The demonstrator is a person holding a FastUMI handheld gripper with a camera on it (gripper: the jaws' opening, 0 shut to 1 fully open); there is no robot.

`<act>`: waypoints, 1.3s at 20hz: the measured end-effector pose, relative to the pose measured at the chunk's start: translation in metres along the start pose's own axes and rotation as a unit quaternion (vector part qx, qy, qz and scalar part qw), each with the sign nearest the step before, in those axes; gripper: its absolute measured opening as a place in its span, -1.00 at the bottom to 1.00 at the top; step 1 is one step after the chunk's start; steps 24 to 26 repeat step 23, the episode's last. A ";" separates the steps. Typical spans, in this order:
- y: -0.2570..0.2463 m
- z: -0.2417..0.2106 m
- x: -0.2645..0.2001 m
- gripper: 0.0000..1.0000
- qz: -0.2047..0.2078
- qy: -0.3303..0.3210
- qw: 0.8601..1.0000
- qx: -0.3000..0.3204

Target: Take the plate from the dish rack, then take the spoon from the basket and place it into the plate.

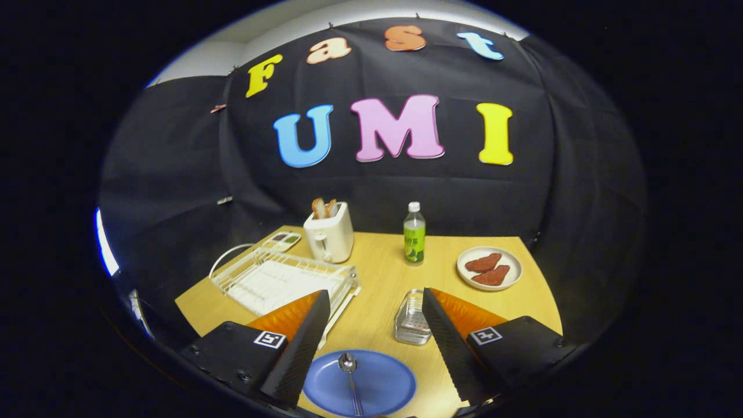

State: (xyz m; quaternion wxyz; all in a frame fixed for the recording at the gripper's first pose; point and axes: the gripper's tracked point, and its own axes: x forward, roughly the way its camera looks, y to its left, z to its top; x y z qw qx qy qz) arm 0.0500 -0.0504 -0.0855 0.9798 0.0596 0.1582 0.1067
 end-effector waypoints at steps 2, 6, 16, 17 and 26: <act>-0.004 0.029 -0.010 0.97 -0.037 -0.038 0.999 -0.001; -0.004 0.077 -0.044 0.96 -0.098 -0.096 0.991 0.003; 0.009 0.073 -0.073 0.96 -0.150 -0.119 0.981 0.034; 0.014 0.072 -0.071 0.96 -0.147 -0.117 0.982 0.036; 0.039 0.075 -0.063 0.96 -0.121 -0.116 0.986 0.016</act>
